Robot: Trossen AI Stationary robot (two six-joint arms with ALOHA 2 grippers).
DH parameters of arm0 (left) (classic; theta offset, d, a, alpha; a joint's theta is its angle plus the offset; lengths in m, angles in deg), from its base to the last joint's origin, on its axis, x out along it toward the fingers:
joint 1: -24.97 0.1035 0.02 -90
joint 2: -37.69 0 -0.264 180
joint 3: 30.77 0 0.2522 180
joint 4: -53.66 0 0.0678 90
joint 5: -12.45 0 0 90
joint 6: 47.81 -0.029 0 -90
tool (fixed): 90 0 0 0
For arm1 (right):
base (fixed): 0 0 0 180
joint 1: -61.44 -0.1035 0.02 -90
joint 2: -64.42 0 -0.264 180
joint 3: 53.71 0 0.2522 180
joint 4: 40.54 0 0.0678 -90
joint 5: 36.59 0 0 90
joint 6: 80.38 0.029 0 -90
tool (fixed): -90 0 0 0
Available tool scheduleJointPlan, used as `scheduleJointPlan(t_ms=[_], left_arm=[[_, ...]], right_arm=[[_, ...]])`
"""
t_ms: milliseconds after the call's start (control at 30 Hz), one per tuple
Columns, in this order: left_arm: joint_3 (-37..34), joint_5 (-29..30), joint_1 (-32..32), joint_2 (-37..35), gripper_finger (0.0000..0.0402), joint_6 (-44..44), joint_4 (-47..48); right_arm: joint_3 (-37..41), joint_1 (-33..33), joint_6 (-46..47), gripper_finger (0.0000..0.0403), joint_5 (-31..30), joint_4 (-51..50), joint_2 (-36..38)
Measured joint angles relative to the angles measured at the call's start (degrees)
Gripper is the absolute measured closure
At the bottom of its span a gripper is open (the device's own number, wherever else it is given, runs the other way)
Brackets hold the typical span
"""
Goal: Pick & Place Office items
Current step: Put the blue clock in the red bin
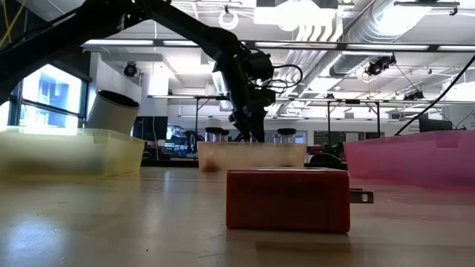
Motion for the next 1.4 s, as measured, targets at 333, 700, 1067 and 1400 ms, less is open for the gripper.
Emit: scheduleJointPlan(t_ms=[333,700,1067,1400], left_arm=[[0.02,14.25,-1.45,-0.88,0.0064,-0.45,-0.27],[0.02,14.84,-4.0,-5.3,0.0066,-6.47,1.52],[0.06,3.36,-9.45,-17.34,0.0066,-2.15,25.22],[0.13,-17.36,-16.73,-27.59,0.0066,21.95,39.66]], right_arm=[[0.0,-0.01,0.0,0.0086,0.0,-0.1,0.0],[0.0,0.0,0.02,0.0086,0.47,-0.67,0.0],[0.0,-0.06,0.02,0.0086,3.17,-0.94,-0.01],[0.0,-0.07,0.22,0.0086,6.84,-0.61,-0.87]])
